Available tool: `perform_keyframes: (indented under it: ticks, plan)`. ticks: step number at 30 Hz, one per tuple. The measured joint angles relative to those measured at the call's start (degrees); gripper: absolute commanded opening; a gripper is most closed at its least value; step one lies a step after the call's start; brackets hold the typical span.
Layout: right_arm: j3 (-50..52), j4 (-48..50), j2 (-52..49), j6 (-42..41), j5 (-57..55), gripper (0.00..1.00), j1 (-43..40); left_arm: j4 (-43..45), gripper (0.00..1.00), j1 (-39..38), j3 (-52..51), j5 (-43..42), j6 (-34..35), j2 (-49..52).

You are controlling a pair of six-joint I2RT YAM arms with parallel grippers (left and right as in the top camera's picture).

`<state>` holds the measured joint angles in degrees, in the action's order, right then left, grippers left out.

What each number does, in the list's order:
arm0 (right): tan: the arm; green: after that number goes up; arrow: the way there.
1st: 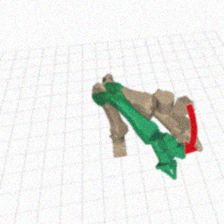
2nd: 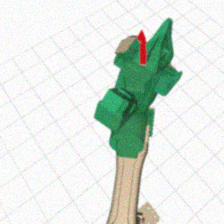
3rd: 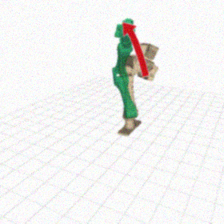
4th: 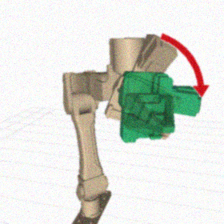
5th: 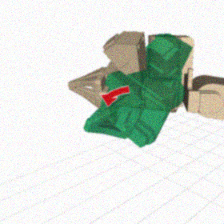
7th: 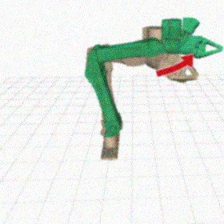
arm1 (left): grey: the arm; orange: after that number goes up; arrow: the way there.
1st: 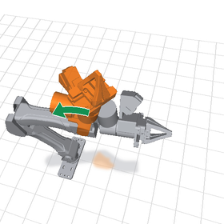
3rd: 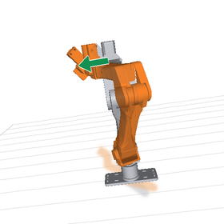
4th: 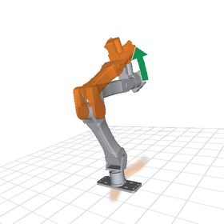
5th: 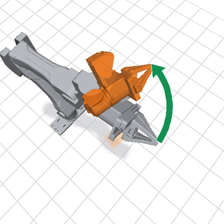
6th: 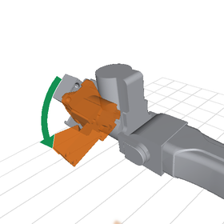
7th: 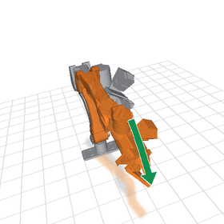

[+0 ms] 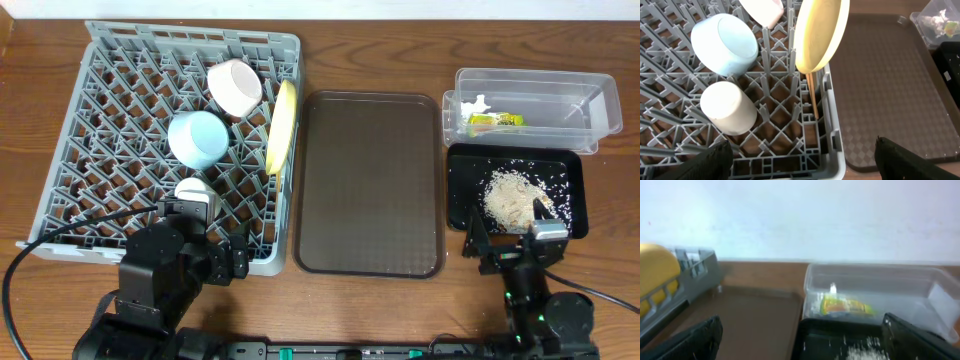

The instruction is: Sort waste into correct bins and load items into the dishwasher

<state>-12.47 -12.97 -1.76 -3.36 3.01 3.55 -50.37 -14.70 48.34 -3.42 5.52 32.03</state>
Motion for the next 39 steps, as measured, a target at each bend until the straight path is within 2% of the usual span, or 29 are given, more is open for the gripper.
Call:
perform_keyframes:
  ticks: [4,9,12,16,39]
  plan:
    - [4.9,9.5,0.7,2.0,0.0,0.99,0.0,0.0,0.91,0.0,0.0,0.0,0.0,0.0]
    - [8.7,13.8,1.0,5.8,0.0,0.99,0.0,0.0,0.91,0.0,0.0,0.0,0.0,0.0]
    - [10.5,14.1,1.1,7.4,0.0,0.99,0.0,0.0,0.91,0.0,0.0,0.0,0.0,0.0]
    - [11.9,9.0,1.1,8.5,-0.1,0.99,0.0,0.0,0.91,0.0,0.0,0.0,0.0,0.0]
    - [12.0,9.0,1.1,9.0,-1.0,0.99,0.0,0.0,0.91,0.0,0.0,0.0,0.0,0.0]
